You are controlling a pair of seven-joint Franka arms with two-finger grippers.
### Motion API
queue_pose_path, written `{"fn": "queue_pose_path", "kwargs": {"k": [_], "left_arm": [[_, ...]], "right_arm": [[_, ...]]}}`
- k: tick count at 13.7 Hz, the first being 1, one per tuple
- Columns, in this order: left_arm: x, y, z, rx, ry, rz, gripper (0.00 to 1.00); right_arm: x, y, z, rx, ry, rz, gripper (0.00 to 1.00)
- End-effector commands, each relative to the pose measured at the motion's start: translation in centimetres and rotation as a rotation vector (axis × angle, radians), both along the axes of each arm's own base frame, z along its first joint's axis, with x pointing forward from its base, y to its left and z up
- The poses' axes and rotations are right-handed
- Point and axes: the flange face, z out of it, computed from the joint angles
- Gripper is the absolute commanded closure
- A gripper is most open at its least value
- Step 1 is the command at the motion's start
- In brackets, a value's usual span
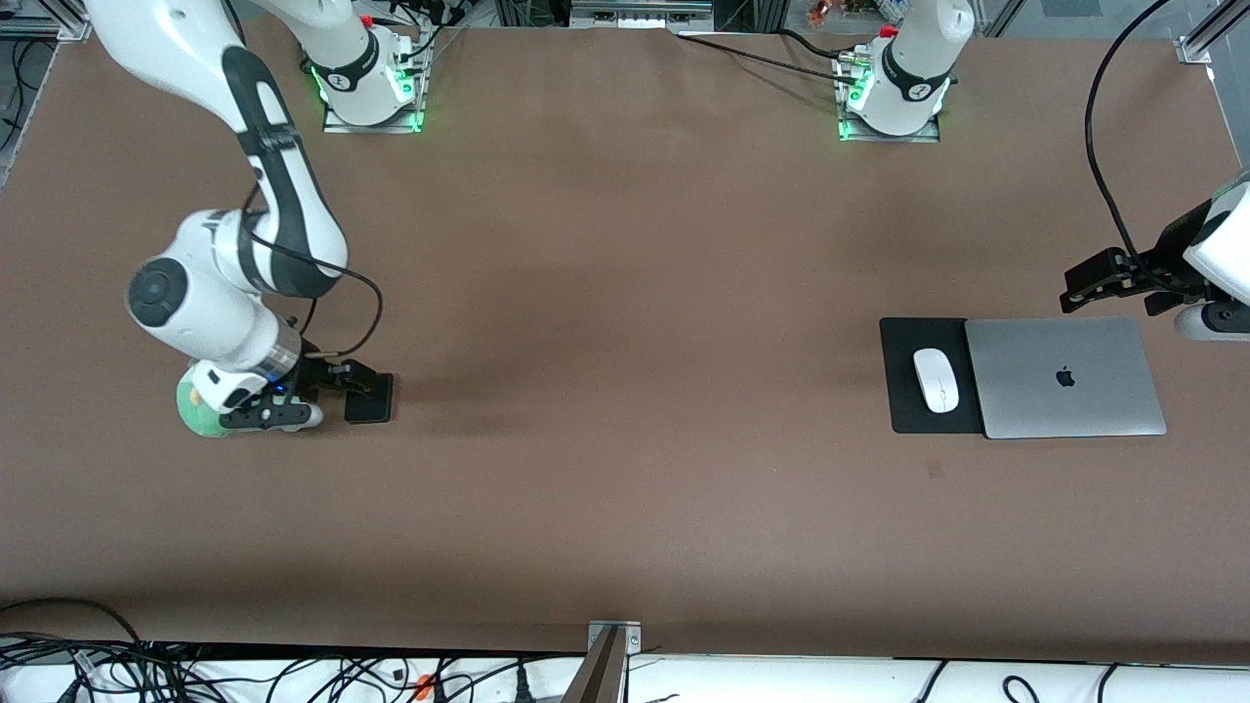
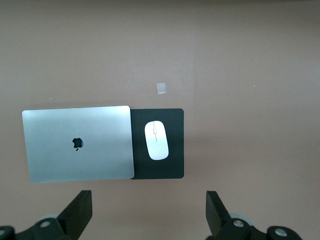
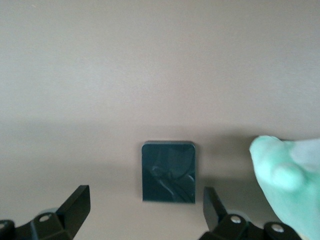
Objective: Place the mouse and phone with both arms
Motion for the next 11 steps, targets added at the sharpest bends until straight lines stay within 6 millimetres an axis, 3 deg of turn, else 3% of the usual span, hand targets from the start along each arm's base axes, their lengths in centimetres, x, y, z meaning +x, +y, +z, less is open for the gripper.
{"fn": "queue_pose_path", "kwargs": {"k": [1,4,7,8,11], "left_arm": [[0.4,0.0,0.3,-0.017,0.008,-0.018,0.00],[0.4,-0.3,0.1,-0.017,0.011,-0.022,0.00],[0.4,-0.3,0.2,-0.017,0.010,-0.024,0.00],[0.4,-0.3,0.2,-0.017,0.010,-0.024,0.00],[0.4,-0.3,0.3,-0.017,0.008,-0.022,0.00]], "right_arm": [[-1.8,-2.5,6.2,0.062,0.016,-0.013,0.00],[-4.3,-4.8,12.5,0.112,0.067,-0.026,0.00],[-6.3,-6.9,16.6,0.130,0.102,-0.025,0.00],[-6.7,-7.7,18.9,0.105,0.112,-0.021,0.00],[-7.4,-8.4,25.2,0.036,0.178,-0.050,0.00]]}}
